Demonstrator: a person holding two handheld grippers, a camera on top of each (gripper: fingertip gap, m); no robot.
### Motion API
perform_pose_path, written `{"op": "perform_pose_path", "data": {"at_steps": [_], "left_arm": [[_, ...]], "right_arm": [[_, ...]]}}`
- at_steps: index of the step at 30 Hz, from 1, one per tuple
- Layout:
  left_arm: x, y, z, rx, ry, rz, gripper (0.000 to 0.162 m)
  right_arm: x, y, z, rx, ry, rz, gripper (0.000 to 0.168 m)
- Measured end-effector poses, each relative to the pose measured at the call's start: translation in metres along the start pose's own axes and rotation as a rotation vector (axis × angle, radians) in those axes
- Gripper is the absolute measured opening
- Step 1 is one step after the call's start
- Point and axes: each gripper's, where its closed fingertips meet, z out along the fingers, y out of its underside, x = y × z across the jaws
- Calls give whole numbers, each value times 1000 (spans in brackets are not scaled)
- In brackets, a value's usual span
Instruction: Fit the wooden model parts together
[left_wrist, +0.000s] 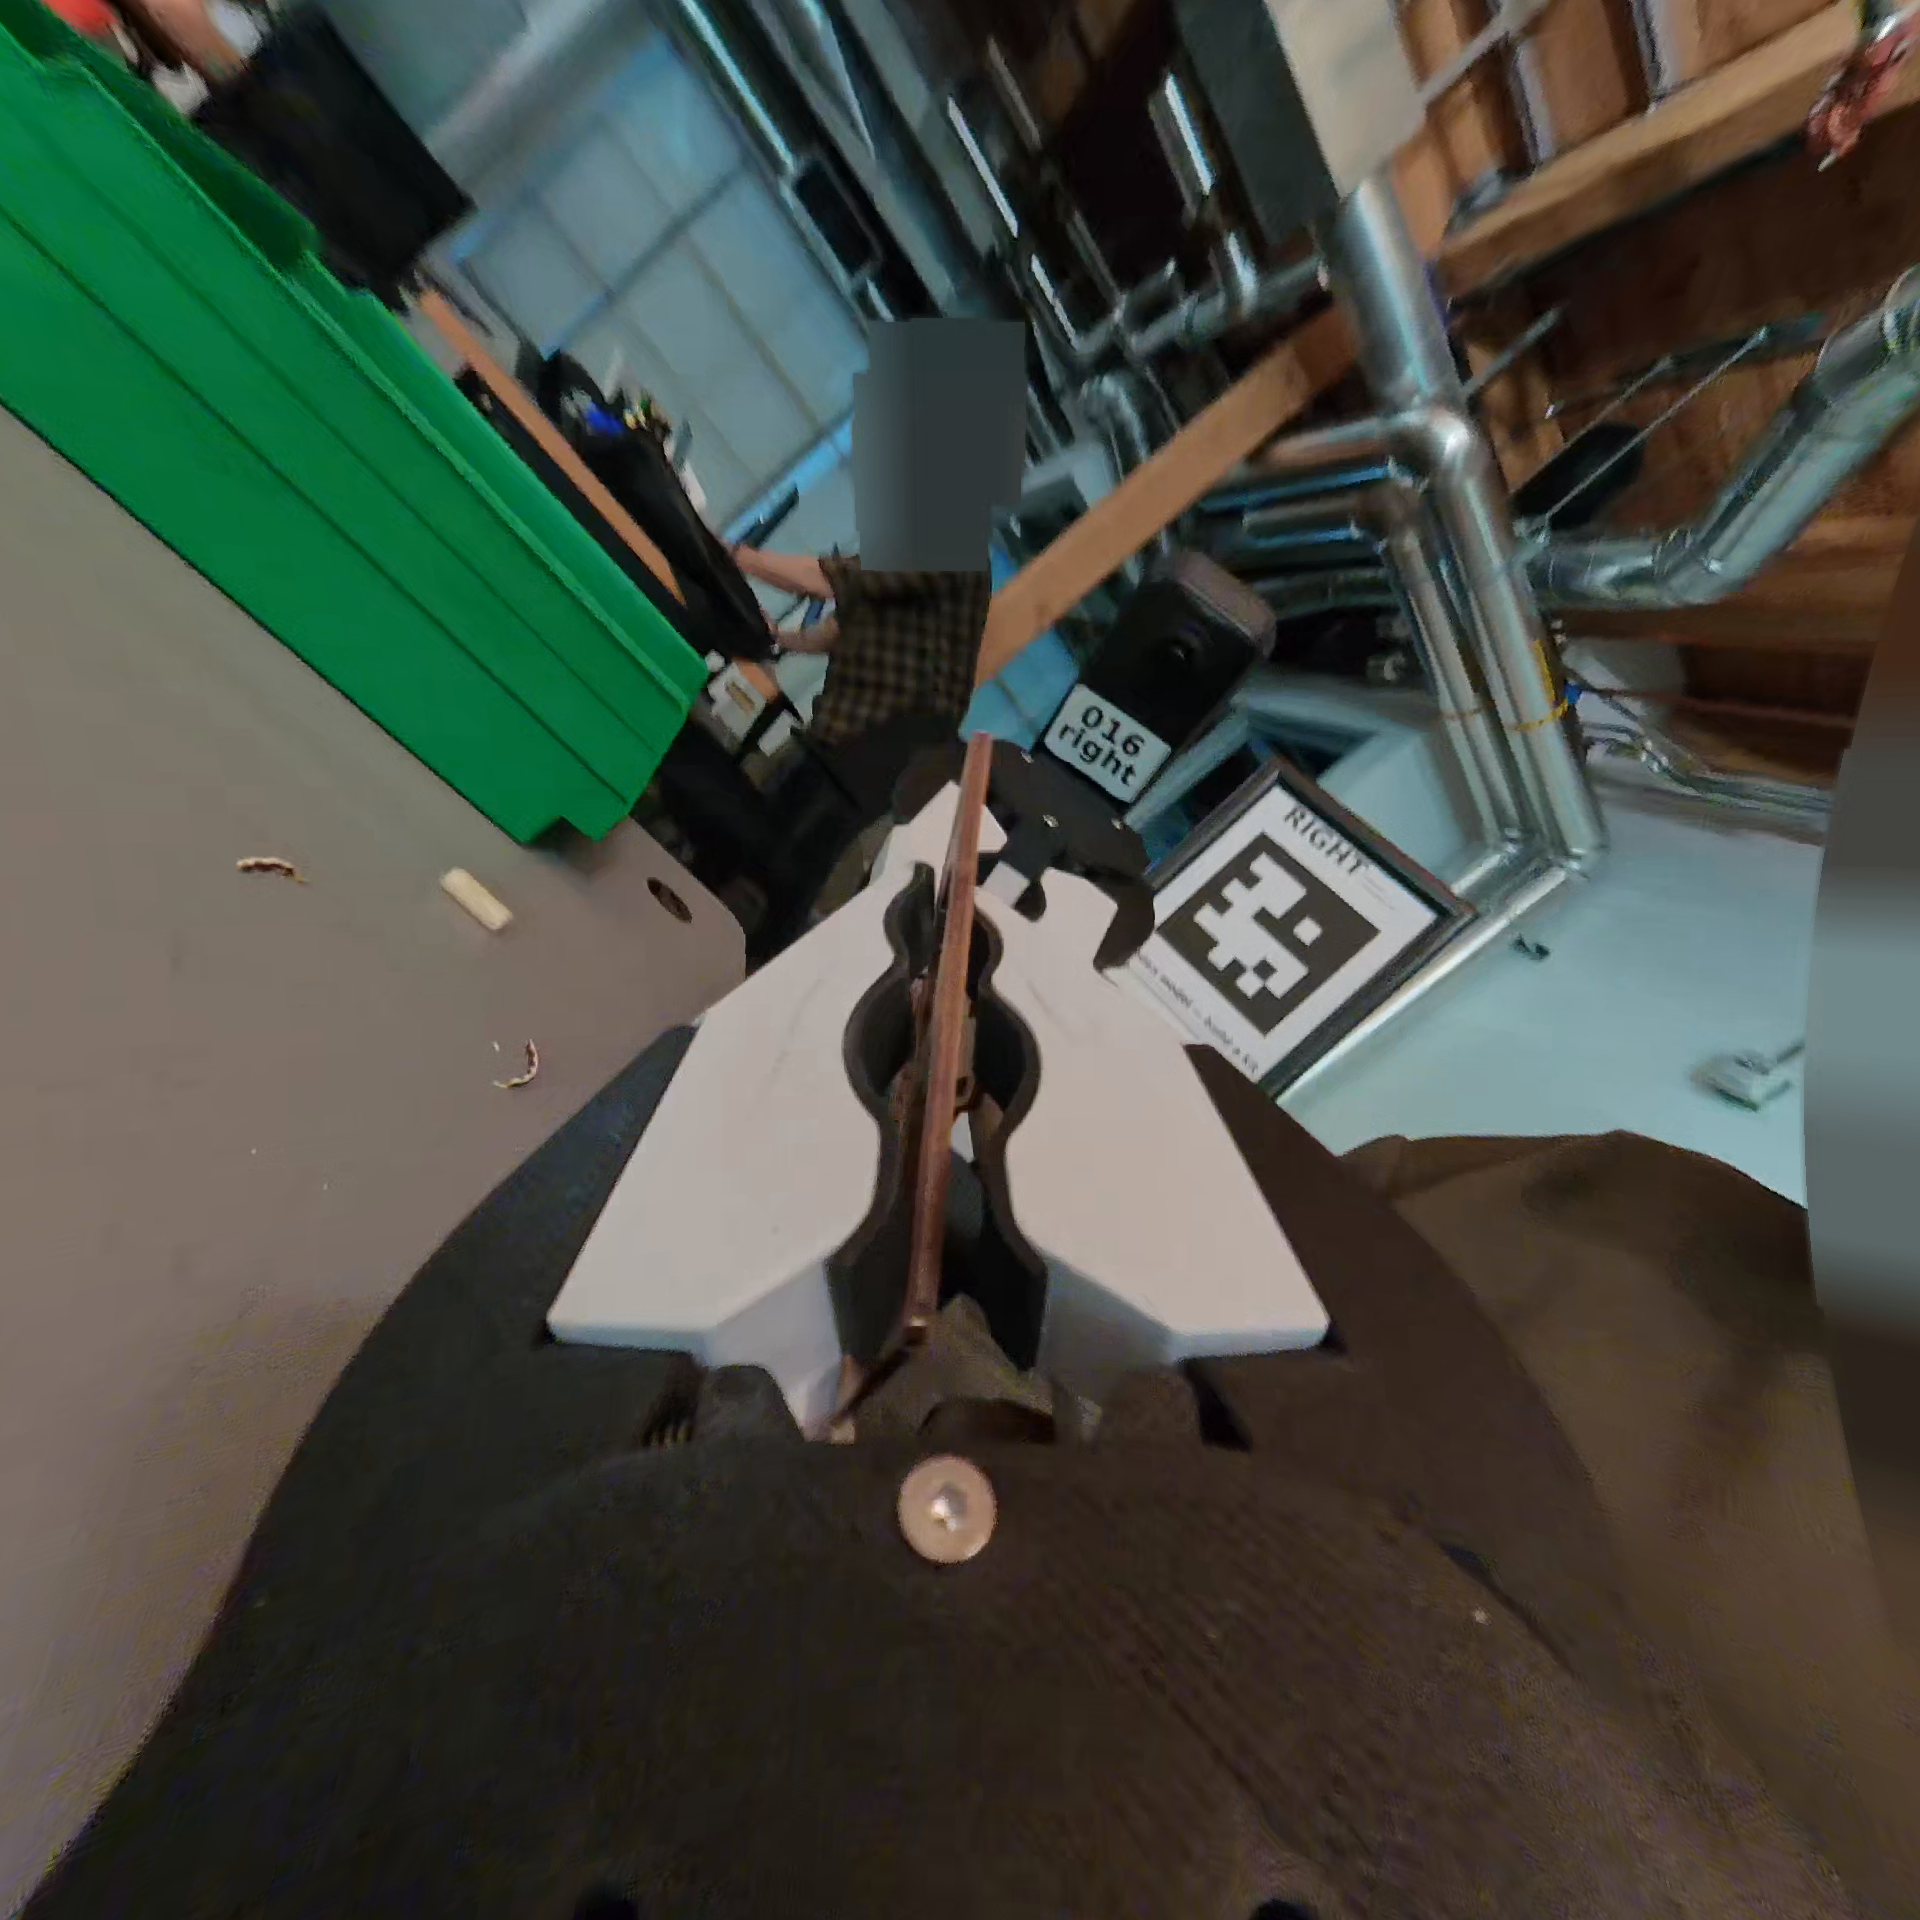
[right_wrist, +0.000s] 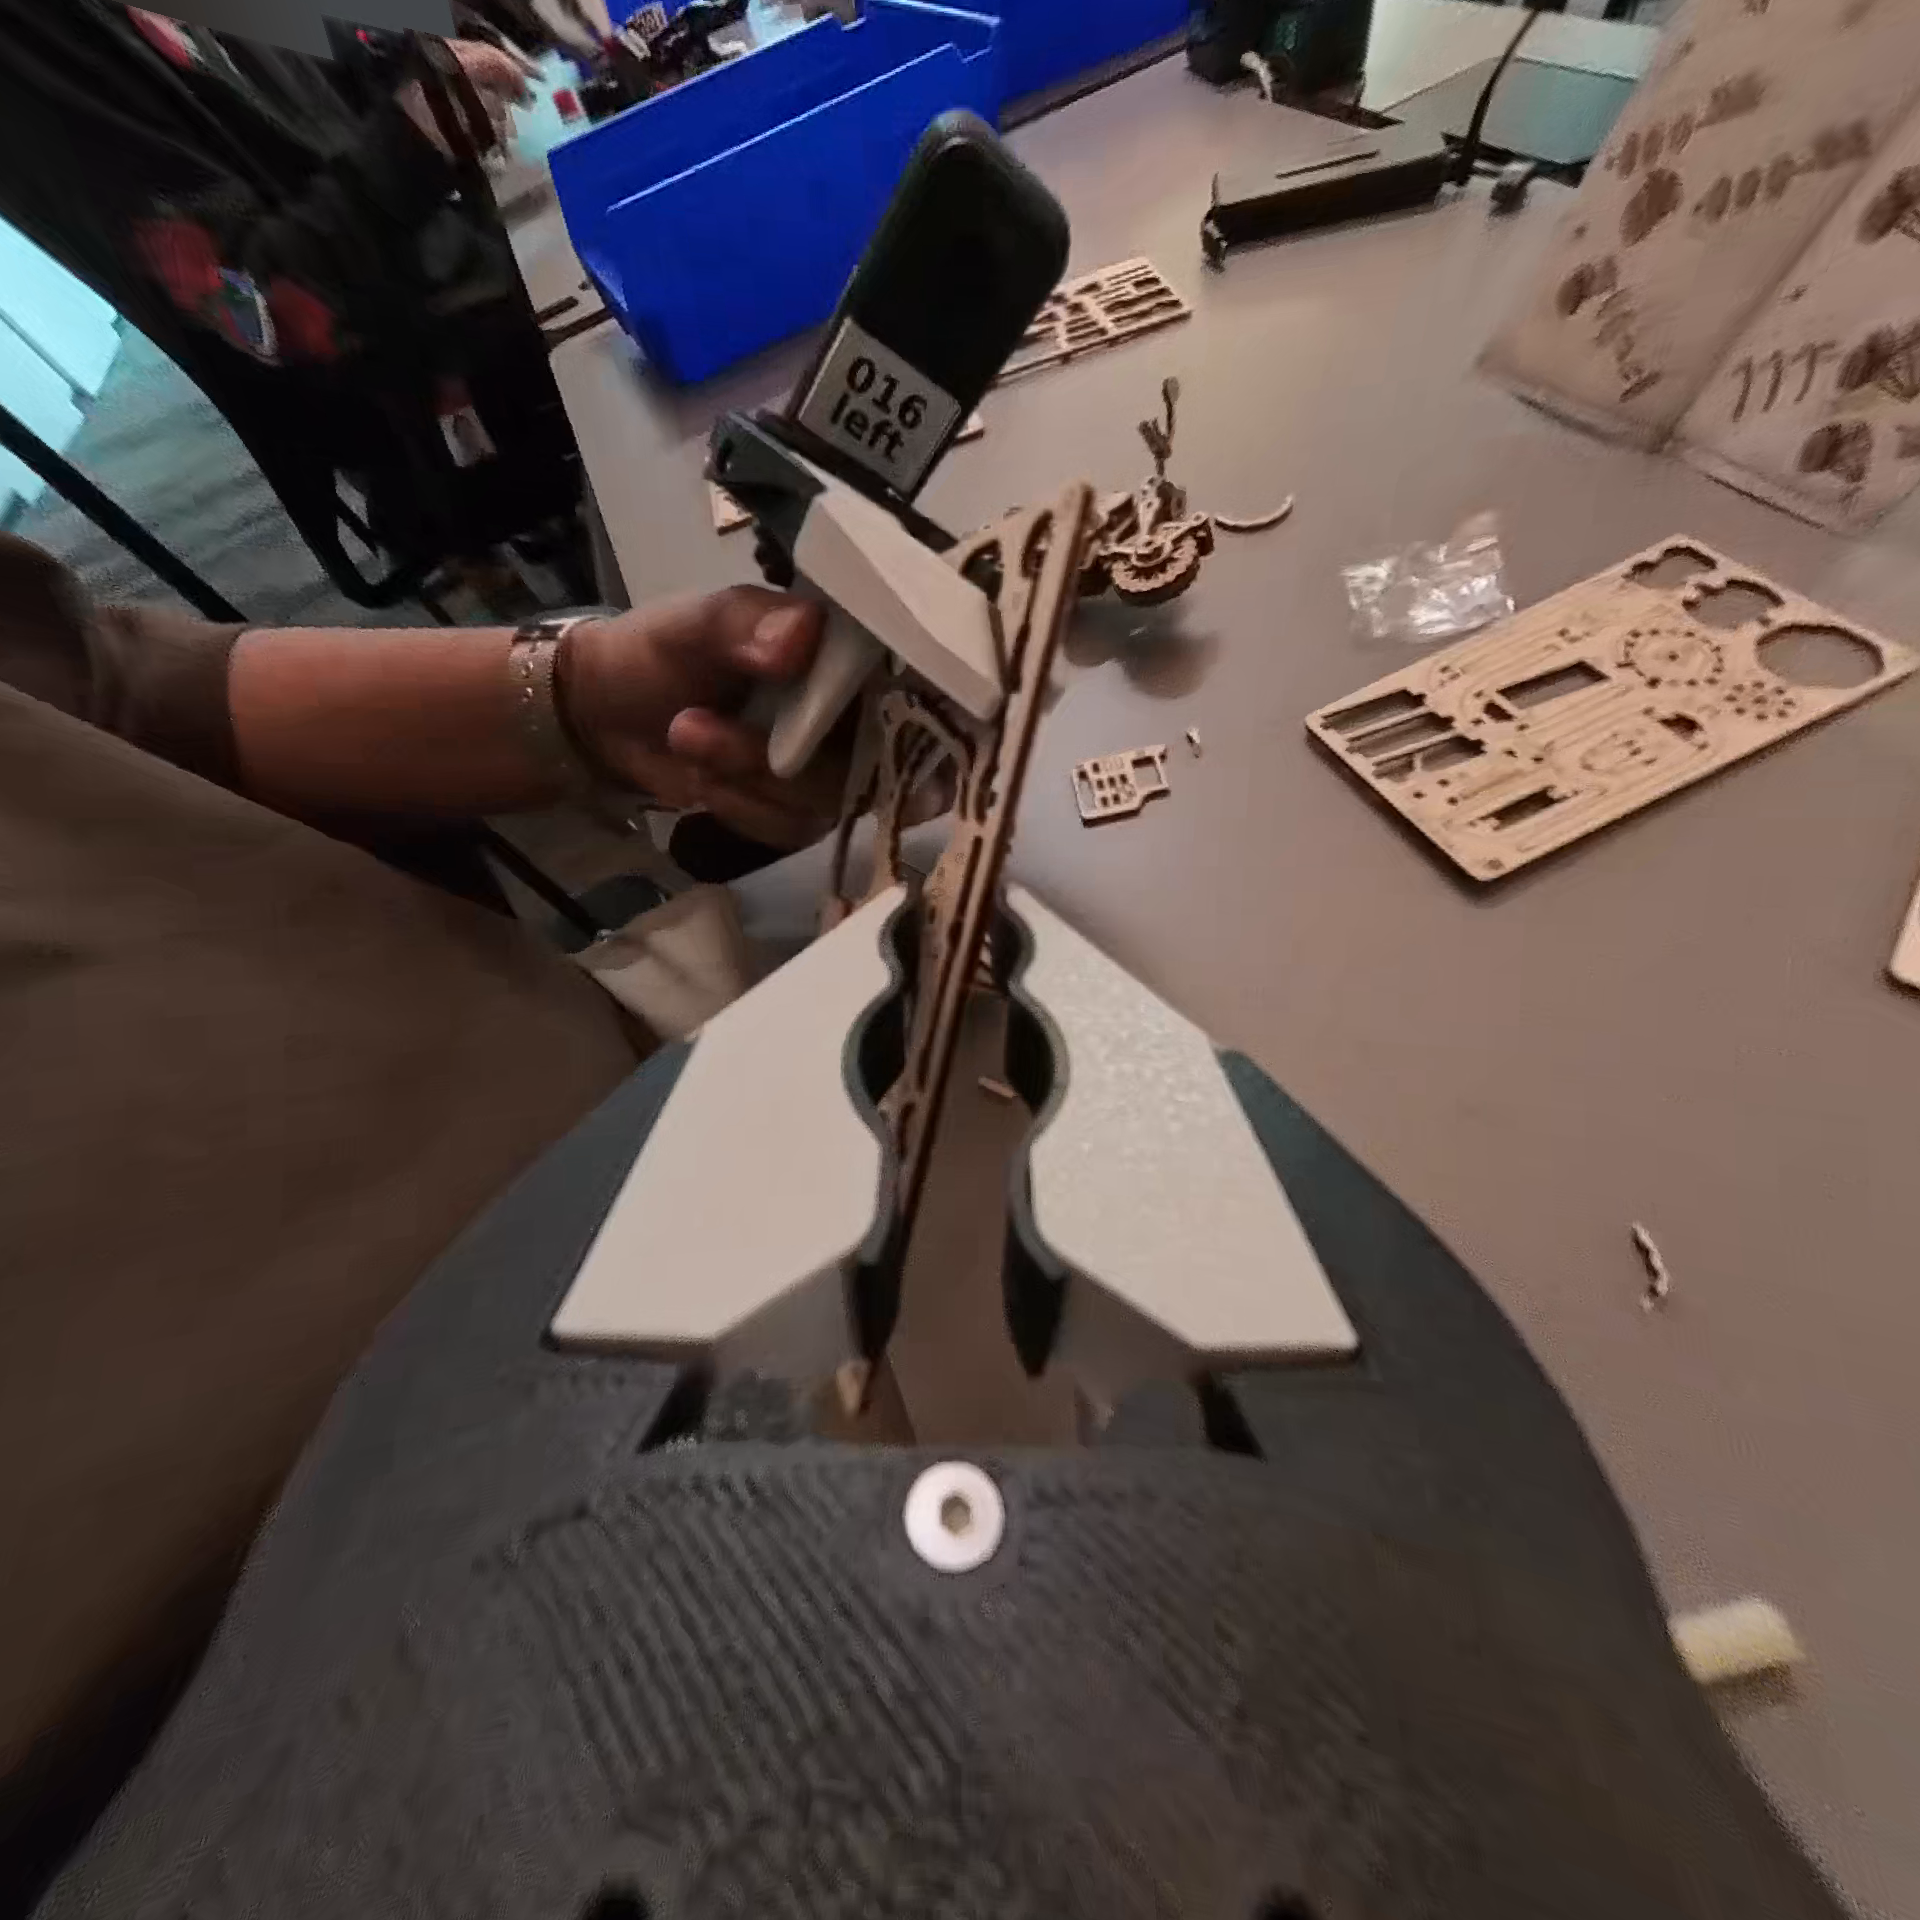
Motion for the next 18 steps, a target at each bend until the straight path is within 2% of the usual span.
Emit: {"op": "perform_pose_path", "data": {"at_steps": [2,5,8,13,14,16,18], "left_arm": [[-15,-2,7,-58,-92,33,39],[-35,-26,6,-57,-261,205,66],[-46,-39,5,-153,-413,483,69],[-81,-37,2,-511,-717,1094,75],[-85,-35,4,-562,-736,1184,75],[-91,-30,10,-630,-733,1274,74],[-97,-21,16,-683,-709,1264,71]], "right_arm": [[10,1,-8,51,-27,96,3],[36,0,-21,185,-35,302,0],[59,0,-32,294,-40,464,0],[81,25,-24,194,81,495,0],[82,26,-23,193,86,505,1],[83,25,-21,200,85,520,1],[85,28,-19,185,119,514,1]]}}
